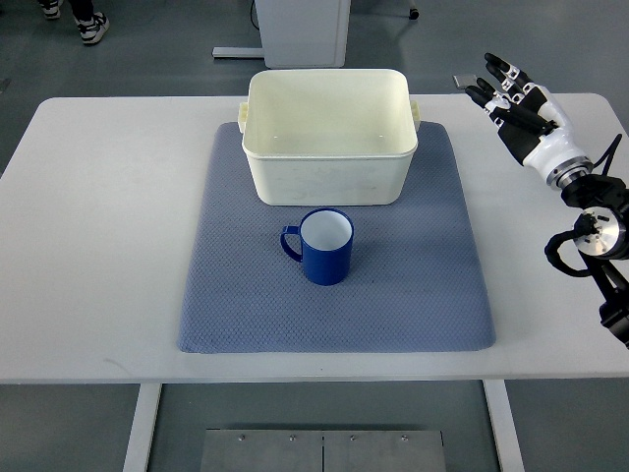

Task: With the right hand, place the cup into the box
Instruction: 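Move the right hand over the box toward the blue mug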

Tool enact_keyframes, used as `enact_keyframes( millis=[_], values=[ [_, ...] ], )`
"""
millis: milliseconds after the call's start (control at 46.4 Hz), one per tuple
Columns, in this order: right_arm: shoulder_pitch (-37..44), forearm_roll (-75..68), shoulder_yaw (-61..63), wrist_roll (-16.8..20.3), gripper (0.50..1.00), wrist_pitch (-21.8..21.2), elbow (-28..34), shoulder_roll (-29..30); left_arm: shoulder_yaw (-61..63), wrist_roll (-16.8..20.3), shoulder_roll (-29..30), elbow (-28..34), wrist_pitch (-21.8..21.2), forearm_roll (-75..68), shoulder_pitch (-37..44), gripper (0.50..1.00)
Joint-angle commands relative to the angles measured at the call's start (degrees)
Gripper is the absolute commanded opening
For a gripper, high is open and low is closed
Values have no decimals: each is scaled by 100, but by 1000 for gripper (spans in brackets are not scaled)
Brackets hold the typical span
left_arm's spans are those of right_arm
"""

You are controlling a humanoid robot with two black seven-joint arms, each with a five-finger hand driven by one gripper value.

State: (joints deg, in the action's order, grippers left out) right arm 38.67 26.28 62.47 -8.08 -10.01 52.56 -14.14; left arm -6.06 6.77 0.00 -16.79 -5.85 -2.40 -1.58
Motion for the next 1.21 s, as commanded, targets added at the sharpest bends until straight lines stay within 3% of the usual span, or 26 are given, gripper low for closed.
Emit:
enact_keyframes(
  millis=[0,518,798,1186],
  values=[
    [-18,0,-24,17,998,-19,263,-98,-1,-1,0,0,-4,3,0,1000],
    [-158,0,-656,-105,993,-528,1652,-1117,8,-1,0,0,-4,-6,0,1000],
    [-158,18,-1166,-106,993,-1010,2398,-1539,-1,-1,0,0,5,-6,0,1000],
    [-185,307,-1816,-184,995,-1319,2505,-1592,-1,-1,0,0,-4,2,0,1000]
  ],
)
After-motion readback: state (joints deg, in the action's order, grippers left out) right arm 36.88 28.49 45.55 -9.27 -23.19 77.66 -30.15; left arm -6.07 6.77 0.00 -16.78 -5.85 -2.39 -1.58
